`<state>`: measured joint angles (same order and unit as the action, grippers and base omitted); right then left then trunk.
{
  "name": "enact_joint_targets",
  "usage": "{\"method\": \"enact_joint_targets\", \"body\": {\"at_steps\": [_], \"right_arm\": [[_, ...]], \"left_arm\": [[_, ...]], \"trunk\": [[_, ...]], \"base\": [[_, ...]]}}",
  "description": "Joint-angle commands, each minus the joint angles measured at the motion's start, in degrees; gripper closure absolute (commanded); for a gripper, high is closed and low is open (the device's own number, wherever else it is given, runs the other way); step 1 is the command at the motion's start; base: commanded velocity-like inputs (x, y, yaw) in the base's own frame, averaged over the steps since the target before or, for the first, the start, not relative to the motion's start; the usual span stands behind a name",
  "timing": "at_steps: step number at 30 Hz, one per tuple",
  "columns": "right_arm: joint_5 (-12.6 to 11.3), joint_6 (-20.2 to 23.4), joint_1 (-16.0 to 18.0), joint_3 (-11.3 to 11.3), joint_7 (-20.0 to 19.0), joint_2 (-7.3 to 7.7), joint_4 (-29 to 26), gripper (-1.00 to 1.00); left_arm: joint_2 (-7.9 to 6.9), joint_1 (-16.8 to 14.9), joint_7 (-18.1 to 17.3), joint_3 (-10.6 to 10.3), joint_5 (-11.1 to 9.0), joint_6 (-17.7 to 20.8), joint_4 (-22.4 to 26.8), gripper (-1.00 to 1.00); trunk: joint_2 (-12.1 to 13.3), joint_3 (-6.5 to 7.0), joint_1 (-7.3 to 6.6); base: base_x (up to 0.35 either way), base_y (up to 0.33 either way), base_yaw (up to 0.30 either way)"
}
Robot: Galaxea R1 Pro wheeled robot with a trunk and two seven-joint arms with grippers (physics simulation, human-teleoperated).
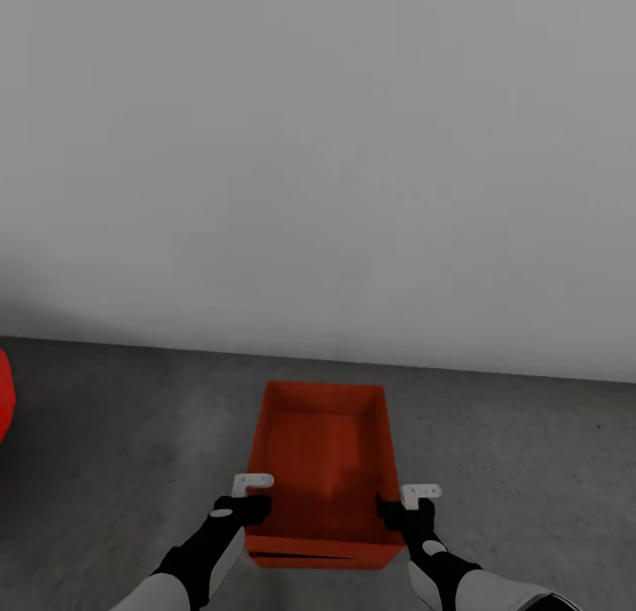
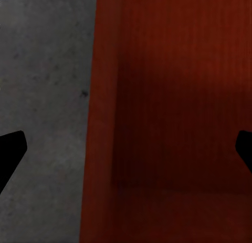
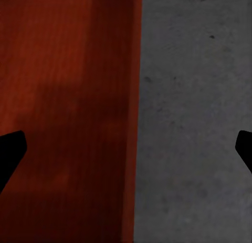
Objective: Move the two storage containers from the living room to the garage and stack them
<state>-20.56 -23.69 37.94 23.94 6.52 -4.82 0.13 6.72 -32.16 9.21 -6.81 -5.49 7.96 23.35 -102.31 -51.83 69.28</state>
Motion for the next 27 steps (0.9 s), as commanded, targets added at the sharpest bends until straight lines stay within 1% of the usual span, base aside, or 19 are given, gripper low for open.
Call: {"method": "enact_joint_targets", "body": {"at_steps": [1, 8, 27], "right_arm": [[-0.5, -0.1, 0.0, 0.5, 0.2, -0.02, 0.0, -1.00], [-0.9, -0.1, 0.0, 0.5, 0.2, -0.09, 0.0, -1.00], [-1.0, -0.1, 0.0, 0.5, 0.3, -0.10, 0.0, -1.00]], "left_arm": [[-0.05, 0.0, 0.5, -0.5, -0.6, 0.3, 0.1, -1.00], [-0.01, 0.0, 0.5, -0.5, -0.6, 0.3, 0.1, -1.00], [-0.04, 0.0, 0.5, -0.5, -0.6, 0.3, 0.2, -1.00]], "trunk": [[0.4, 0.14, -0.23], [3.2, 1.39, -1.76], [10.8, 4.81, -5.94]], "base": [[0.000, 0.000, 0.000], [0.000, 0.000, 0.000], [0.000, 0.000, 0.000]]}}
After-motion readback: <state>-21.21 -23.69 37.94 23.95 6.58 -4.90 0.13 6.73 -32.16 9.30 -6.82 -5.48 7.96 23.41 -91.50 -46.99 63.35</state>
